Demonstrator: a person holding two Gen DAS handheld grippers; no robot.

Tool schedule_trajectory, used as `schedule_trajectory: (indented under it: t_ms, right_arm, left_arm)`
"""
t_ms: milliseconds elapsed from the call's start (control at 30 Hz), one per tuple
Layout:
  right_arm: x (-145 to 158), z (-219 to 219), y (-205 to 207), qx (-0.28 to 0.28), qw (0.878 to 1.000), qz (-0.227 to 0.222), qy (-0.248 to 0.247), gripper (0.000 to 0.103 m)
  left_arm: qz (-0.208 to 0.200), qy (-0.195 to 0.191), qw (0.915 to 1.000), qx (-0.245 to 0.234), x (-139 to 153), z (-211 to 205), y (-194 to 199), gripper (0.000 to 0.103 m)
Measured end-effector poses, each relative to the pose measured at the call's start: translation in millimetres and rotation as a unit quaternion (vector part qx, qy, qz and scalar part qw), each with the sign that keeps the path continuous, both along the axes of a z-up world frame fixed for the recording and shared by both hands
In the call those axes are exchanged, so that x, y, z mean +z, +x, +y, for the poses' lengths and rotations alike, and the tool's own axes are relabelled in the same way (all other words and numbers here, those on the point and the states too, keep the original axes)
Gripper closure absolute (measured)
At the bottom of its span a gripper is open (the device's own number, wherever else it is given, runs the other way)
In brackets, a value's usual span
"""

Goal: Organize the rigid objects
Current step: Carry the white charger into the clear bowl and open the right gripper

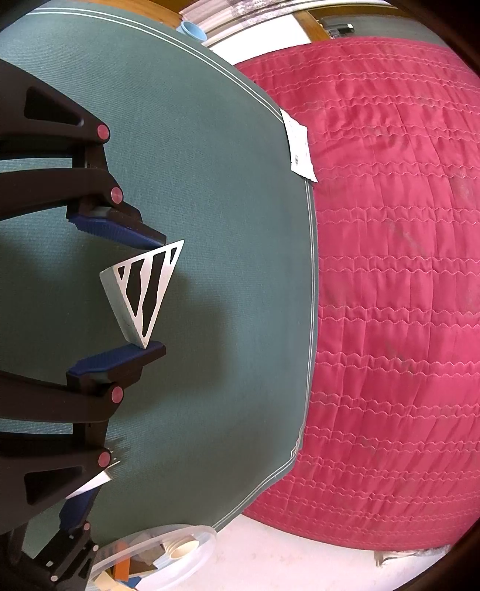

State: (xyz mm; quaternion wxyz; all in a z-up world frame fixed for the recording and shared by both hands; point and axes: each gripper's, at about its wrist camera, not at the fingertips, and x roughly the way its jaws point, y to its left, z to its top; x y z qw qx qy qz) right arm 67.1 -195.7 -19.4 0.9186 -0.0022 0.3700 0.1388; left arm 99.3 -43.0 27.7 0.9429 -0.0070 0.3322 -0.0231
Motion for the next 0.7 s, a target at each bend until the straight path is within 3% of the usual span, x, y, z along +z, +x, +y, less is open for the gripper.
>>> schedule_trajectory:
  t_ms: [300,700]
  right_arm:
    - [12,-22,-22,-0.012,0.998,-0.003,0.057,0.072]
    - [36,-74,-44,-0.080,0.992,-0.039,0.086,0.072]
  left_arm:
    - [0.001,0.001,1.0000,-0.001,0,-2,-1,0.049]
    - [0.001,0.008,0.9999,-0.008,-1,-7,-4,0.049]
